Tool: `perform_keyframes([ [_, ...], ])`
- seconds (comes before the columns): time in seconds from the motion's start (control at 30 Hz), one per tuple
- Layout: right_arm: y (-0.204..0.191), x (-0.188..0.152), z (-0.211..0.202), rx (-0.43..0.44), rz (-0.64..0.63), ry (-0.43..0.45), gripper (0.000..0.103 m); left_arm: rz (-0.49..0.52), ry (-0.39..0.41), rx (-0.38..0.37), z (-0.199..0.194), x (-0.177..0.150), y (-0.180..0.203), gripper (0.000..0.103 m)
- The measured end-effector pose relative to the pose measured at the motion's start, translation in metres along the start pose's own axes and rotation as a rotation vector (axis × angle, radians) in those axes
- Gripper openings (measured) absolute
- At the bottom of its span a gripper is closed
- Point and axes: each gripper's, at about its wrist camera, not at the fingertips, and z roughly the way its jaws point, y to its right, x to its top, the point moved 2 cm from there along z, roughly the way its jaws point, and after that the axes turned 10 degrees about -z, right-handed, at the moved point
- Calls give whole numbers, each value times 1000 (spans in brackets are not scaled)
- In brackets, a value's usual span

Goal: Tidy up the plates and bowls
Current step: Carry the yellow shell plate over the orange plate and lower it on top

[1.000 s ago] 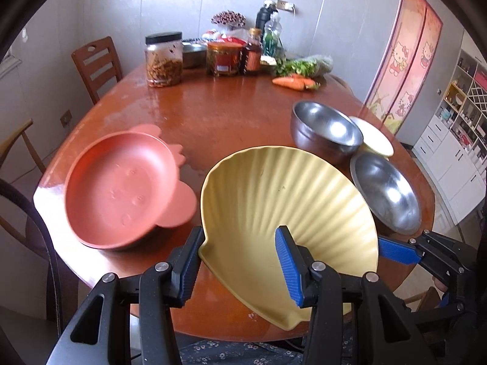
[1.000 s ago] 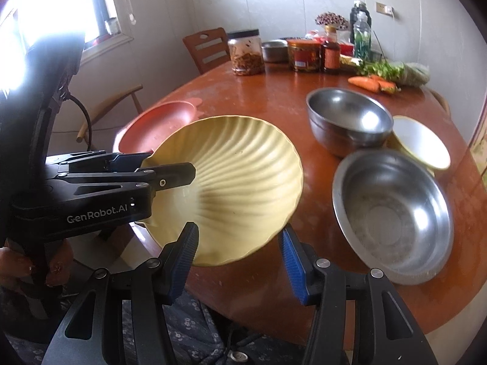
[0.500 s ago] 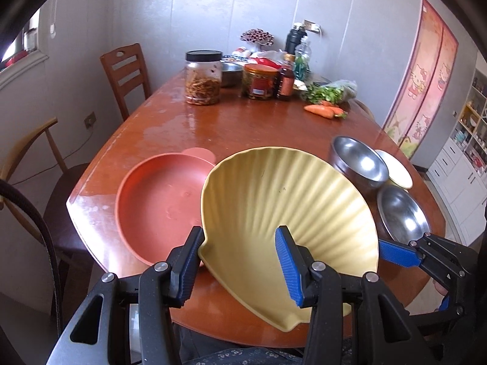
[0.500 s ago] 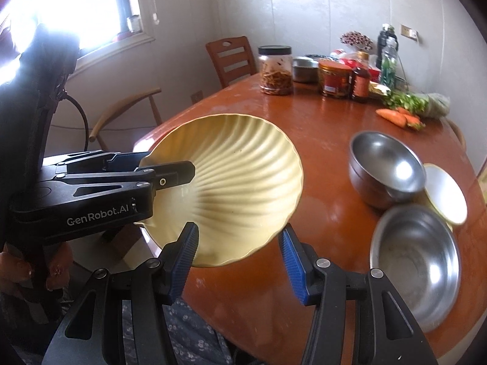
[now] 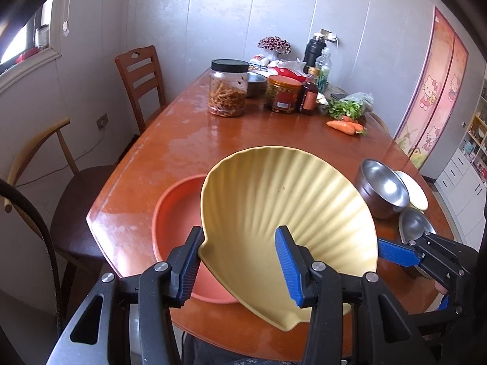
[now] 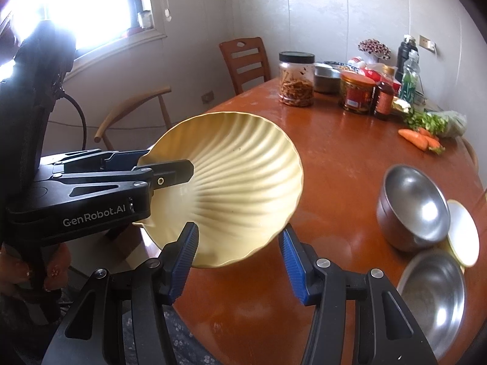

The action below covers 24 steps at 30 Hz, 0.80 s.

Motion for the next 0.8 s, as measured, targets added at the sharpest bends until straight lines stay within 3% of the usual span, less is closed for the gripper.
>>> perform_keyframes([
  [0.43,-8,36,28,12,-30,9,57,-18,3,39,16,24,-30,48],
  [0.8,-9,36,54,22,-35,-43,57,-40,-41,65,45,22,-44,48],
])
